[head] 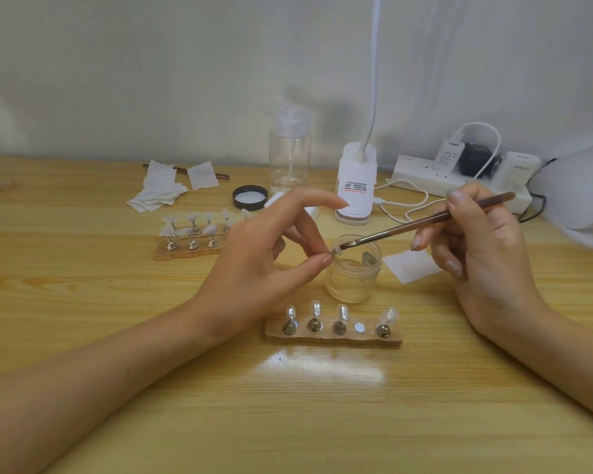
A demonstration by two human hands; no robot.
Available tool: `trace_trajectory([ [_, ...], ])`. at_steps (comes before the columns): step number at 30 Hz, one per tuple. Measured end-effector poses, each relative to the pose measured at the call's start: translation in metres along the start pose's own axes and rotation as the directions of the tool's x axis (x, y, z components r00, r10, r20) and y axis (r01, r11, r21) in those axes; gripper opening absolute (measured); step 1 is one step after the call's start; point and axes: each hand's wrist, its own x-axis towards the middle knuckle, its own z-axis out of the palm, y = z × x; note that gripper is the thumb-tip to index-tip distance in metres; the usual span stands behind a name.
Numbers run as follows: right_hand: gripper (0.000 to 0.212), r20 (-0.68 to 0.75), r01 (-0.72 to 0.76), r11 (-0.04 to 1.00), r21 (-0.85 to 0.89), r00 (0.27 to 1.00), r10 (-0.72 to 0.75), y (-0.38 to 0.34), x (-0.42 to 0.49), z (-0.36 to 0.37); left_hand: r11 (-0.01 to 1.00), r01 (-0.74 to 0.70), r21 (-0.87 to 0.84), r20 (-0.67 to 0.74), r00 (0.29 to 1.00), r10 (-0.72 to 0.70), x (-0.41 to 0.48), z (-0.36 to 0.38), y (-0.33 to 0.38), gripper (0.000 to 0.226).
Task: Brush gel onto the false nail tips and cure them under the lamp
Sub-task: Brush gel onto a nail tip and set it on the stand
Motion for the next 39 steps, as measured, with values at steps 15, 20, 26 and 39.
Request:
trace_trajectory([
  [15, 0.024, 0.04, -0.022, 1.0, 0.0, 0.999, 0.022, -0.0007, -0.0001, 0.0024, 0.977, 0.126, -0.172, 0.055, 0.992, -0.118, 0.0013, -0.0017, -0.0042, 0.05],
  [20, 0.033, -0.018, -0.053, 0.998, 0.017, 0.998, 0.053, -0.0001, 0.0016, 0.0004, 0.966, 0.154, -0.209, 0.071, 0.987, -0.142, 0.0018, -0.0021, -0.0055, 0.054],
  [26, 0.026, 0.031, -0.05, 0.999, -0.019, 0.998, 0.05, 0.0004, 0.0003, 0.001, 0.957, 0.175, -0.232, 0.078, 0.984, -0.161, 0.0025, -0.0019, -0.0061, 0.055],
  [39, 0.027, -0.027, -0.077, 0.997, -0.027, 0.997, 0.076, 0.0015, 0.0014, 0.0002, 0.956, 0.183, -0.229, 0.08, 0.982, -0.169, 0.0022, -0.0025, -0.005, 0.055],
])
